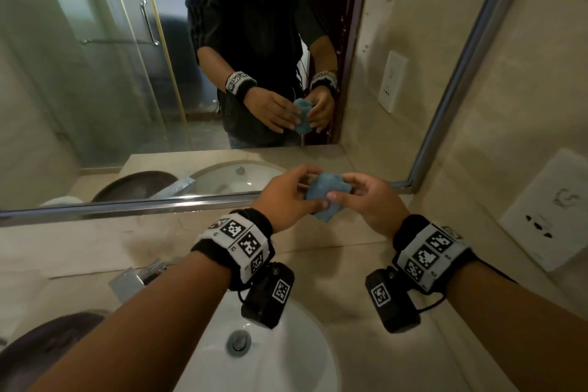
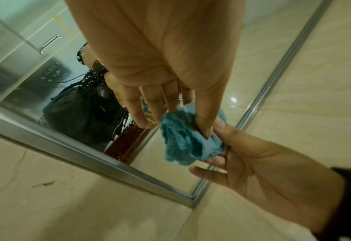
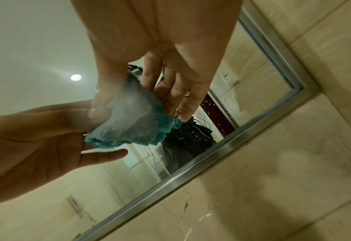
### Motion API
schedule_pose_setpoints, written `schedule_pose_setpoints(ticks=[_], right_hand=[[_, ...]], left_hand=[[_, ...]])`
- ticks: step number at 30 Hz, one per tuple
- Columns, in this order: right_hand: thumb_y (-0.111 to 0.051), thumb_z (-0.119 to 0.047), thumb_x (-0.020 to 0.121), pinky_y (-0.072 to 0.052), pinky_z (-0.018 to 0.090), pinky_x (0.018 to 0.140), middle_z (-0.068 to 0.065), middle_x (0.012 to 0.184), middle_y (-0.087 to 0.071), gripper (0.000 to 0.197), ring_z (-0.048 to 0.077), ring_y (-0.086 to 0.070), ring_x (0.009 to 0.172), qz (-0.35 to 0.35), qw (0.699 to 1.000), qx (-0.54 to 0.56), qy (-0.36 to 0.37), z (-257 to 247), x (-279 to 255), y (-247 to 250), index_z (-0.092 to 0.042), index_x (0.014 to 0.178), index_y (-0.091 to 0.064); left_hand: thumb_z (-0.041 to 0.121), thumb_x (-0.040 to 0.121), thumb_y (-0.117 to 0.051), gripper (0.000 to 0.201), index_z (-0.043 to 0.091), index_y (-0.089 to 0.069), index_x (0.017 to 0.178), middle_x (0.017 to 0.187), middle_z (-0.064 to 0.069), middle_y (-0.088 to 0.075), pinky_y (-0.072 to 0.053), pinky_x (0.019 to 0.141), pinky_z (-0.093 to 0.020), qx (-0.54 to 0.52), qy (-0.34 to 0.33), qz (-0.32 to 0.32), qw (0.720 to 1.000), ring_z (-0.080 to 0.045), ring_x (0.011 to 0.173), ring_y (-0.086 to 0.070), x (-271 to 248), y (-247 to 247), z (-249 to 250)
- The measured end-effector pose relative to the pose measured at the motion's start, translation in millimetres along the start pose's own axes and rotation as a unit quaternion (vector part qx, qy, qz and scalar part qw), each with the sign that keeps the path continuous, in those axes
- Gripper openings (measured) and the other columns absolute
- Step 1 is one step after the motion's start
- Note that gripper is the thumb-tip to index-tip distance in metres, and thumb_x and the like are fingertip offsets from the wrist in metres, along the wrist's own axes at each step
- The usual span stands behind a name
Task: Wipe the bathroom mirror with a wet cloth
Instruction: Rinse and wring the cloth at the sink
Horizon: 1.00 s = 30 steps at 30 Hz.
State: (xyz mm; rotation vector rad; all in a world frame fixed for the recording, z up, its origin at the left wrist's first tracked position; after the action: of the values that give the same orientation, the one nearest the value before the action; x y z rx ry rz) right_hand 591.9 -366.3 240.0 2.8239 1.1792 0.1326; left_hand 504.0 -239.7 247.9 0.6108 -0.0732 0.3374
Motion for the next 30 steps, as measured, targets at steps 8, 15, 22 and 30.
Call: schedule_pose_setpoints(ticks=[8, 15, 22, 30], right_hand=[[-0.068, -0.011, 0.08, -0.046, 0.028, 0.086, 0.0, 0.108, -0.047, 0.03, 0.018, -0.052, 0.094, 0.216, 0.92, -0.271, 0.184, -14.3, 47.8, 28.5, -0.013, 0.109, -0.059], [-0.055, -0.01, 0.077, -0.034, 0.023, 0.08, 0.005, 0.104, -0.051, 0.022, 0.024, -0.044, 0.091, 0.249, 0.779, -0.419, 0.394, -25.0, 95.3, 2.3, -0.012, 0.097, -0.064], [-0.055, -0.019, 0.087, -0.054, 0.038, 0.069, 0.009, 0.101, -0.069, 0.023, 0.027, -0.061, 0.083, 0.099, 0.701, -0.538, 0.458, 34.0, 90.0, -3.9, -0.01, 0.1, -0.071], [-0.068, -0.014, 0.083, -0.053, 0.04, 0.077, 0.012, 0.11, -0.067, 0.026, 0.03, -0.064, 0.091, 0.169, 0.648, -0.519, 0.532, 11.5, 103.0, -11.9, -0.01, 0.108, -0.065]], left_hand=[[0.042, 0.086, -0.059, 0.098, 0.023, 0.013, 0.149, 0.151, -0.011, 0.032, 0.011, 0.112, -0.049, 0.501, 0.011, 0.067, 0.863, -0.028, 0.14, 0.026, 41.1, 8.5, -26.6], [0.066, 0.07, -0.063, 0.124, 0.023, 0.025, 0.145, 0.143, -0.012, 0.045, 0.02, 0.107, -0.058, 0.587, -0.005, 0.119, 0.801, -0.031, 0.134, 0.037, 67.9, 4.6, -74.3], [0.044, 0.072, -0.07, 0.121, 0.02, 0.022, 0.146, 0.147, -0.014, 0.037, 0.013, 0.107, -0.06, 0.638, -0.029, 0.197, 0.744, -0.034, 0.136, 0.033, 76.0, 0.9, -88.5], [0.036, 0.074, -0.062, 0.106, 0.023, 0.012, 0.149, 0.151, -0.01, 0.031, 0.012, 0.108, -0.06, 0.641, -0.097, 0.259, 0.716, -0.032, 0.139, 0.027, 84.7, 2.5, -96.5]])
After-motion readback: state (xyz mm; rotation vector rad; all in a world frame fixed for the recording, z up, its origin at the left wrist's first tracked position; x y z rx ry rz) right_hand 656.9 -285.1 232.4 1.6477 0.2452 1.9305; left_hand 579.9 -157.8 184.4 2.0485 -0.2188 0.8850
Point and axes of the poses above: each hand's wrist, its own x-axis towards the middle knuckle, its own y-axis out of the back of the hand, z = x × y, the point moved 5 cm from there along x, towards the middle knuckle
